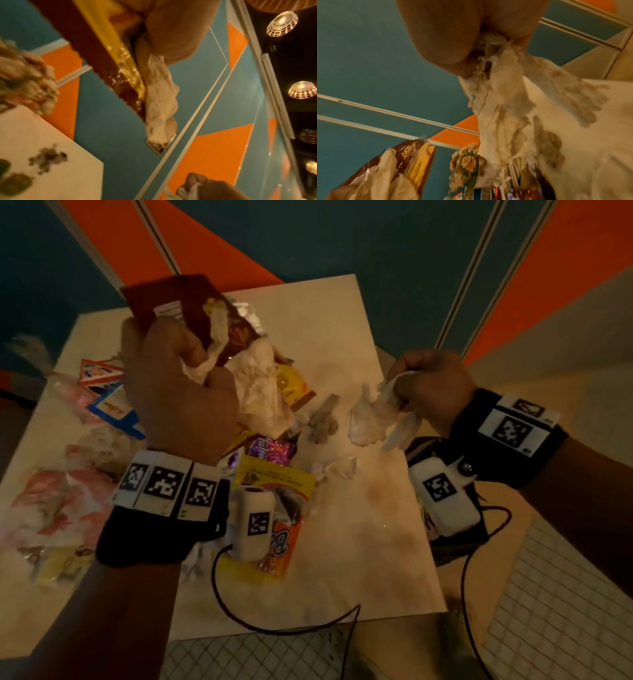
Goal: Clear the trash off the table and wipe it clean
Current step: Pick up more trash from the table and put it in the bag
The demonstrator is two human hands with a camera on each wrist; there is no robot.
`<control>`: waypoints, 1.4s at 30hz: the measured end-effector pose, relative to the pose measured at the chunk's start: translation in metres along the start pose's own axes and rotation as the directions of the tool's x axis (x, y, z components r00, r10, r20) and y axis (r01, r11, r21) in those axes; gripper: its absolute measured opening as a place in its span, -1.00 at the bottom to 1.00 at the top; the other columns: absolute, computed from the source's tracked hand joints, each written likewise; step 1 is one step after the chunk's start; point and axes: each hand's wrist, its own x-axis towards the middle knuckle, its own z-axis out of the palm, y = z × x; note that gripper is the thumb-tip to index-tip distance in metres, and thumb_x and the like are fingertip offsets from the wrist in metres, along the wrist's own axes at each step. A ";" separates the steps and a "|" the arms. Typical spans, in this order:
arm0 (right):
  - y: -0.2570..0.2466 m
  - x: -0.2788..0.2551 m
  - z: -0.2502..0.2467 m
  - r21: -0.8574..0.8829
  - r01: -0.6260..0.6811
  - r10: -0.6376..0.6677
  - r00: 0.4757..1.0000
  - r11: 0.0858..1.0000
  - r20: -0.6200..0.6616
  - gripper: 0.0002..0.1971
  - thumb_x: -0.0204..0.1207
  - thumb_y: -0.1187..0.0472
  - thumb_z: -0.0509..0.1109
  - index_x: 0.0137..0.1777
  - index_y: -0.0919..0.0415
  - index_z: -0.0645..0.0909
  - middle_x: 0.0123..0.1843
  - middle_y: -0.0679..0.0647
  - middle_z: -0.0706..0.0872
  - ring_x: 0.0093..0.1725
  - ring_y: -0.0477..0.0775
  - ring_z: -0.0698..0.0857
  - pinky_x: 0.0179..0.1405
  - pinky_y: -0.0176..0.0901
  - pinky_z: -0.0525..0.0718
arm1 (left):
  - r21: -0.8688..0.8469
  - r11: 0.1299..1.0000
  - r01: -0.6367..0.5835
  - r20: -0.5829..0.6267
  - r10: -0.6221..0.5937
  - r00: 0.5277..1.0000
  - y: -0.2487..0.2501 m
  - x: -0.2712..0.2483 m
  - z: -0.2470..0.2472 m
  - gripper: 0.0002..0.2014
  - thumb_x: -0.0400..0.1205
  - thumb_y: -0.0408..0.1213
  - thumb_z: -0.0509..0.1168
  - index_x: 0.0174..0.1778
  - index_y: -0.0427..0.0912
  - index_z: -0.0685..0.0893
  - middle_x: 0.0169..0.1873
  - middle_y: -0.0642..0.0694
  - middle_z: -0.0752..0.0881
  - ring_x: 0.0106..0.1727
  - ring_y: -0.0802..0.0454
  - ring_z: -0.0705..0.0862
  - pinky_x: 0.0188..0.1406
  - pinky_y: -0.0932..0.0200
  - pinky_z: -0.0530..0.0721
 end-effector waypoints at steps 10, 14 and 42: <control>0.096 0.004 -0.134 -0.024 -0.163 0.163 0.986 0.986 -0.024 -0.74 0.31 0.62 0.24 -0.47 0.32 0.58 -0.40 0.27 0.62 -0.63 -0.11 0.54 -0.62 -0.36 0.57 | -0.282 0.959 0.015 0.296 0.072 0.953 0.139 -0.092 0.136 -0.84 0.24 -0.56 0.27 -0.32 -0.30 0.53 -0.17 -0.23 0.50 -0.25 -0.02 0.47 -0.32 0.38 0.25; 0.163 0.018 -0.166 -0.016 -0.293 0.292 0.956 0.956 -0.017 -0.74 0.32 0.62 0.25 -0.46 0.33 0.60 -0.38 0.26 0.68 -0.52 0.03 0.59 -0.47 -0.22 0.62 | -0.245 0.967 0.065 0.492 0.067 0.868 0.174 -0.144 0.206 -0.69 0.43 -0.22 0.11 -0.10 -0.31 0.66 -0.05 -0.32 0.57 -0.28 -0.27 0.61 -0.37 0.13 0.51; 0.400 0.120 -0.063 -0.456 -0.301 0.496 0.770 0.838 0.403 -0.70 0.67 0.16 0.23 0.29 0.26 0.62 0.18 0.13 0.66 -0.02 0.06 0.60 -0.07 -0.22 0.53 | 0.277 0.960 0.027 0.795 -0.245 0.556 0.055 -0.348 0.469 -0.66 0.45 -0.41 0.48 0.13 -0.37 0.68 0.08 -0.32 0.67 -0.03 -0.30 0.72 -0.15 -0.09 0.77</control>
